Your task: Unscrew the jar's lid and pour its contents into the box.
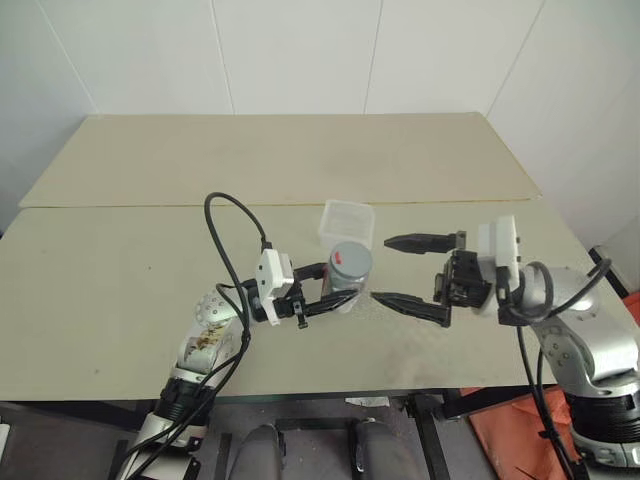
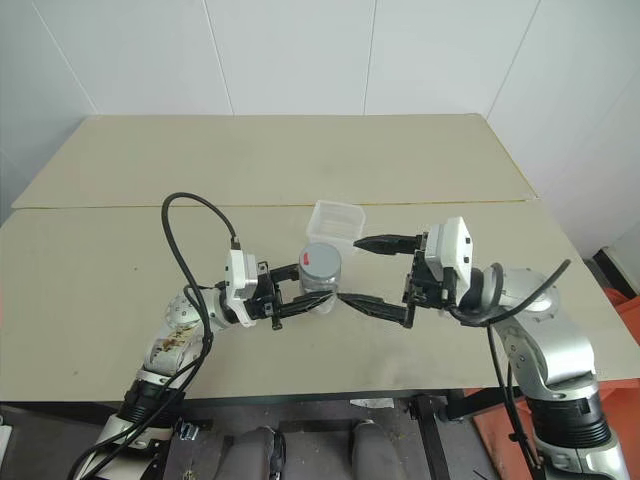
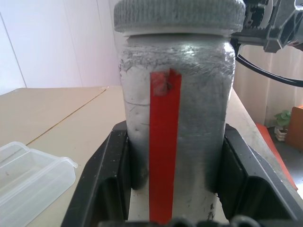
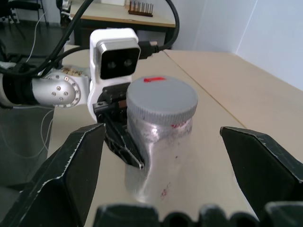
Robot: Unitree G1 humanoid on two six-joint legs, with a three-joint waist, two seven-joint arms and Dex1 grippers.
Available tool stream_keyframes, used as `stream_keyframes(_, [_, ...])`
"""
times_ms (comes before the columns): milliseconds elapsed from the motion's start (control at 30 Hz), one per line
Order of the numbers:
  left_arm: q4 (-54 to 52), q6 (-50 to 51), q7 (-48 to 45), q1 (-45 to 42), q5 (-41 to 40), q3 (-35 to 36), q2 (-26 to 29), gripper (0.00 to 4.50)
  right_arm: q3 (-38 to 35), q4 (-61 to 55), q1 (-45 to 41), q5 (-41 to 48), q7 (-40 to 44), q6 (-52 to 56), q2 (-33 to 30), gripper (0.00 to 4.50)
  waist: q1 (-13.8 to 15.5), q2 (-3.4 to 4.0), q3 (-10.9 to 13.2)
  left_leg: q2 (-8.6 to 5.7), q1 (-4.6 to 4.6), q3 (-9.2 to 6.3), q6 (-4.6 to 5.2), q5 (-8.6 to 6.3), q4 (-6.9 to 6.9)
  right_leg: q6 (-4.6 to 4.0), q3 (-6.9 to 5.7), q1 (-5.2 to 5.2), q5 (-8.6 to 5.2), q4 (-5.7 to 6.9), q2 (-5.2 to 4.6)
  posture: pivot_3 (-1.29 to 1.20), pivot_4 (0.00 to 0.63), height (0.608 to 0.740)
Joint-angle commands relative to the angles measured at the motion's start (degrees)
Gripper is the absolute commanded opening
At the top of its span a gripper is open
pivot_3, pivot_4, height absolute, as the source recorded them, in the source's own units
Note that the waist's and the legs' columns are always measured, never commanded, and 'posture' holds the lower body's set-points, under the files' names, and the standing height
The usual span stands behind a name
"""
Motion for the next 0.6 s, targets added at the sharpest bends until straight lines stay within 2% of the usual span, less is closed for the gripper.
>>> stream_keyframes(33, [-0.74,-1.25,0.1,-0.37,-0.63,-0.14,-0.38,1.99,1.12,-4.03,-1.73,0.71,-4.16,1.16,2.26,4.5,0.04,0.0,0.0,0.0,0.0,0.0,0.0,0.0,0.0,0.0,0.0,0.0,0.0,0.0,0.0,0.0,0.15,0.74])
stream_keyframes(167, [-0.53,-1.45,0.24,-0.47,-0.4,-0.34,-0.73,1.99,3.11,-4.44,-3.15,-0.61,-7.56,1.6,4.98,4.5,0.05,0.0,0.0,-0.01,-0.02,0.01,0.0,0.0,0.01,0.0,0.01,0.0,0.0,-0.02,-0.01,0.0,0.15,0.74])
stream_keyframes(600, [-0.75,-1.56,0.49,-0.49,-0.4,-0.32,-0.91,1.99,5.61,-0.57,-5.76,-2.29,-8.63,2.62,6.78,4.5,0.12,0.0,0.0,-0.01,-0.05,0.0,0.0,0.0,0.01,0.0,0.0,0.0,0.0,-0.06,-0.01,0.0,0.15,0.74])
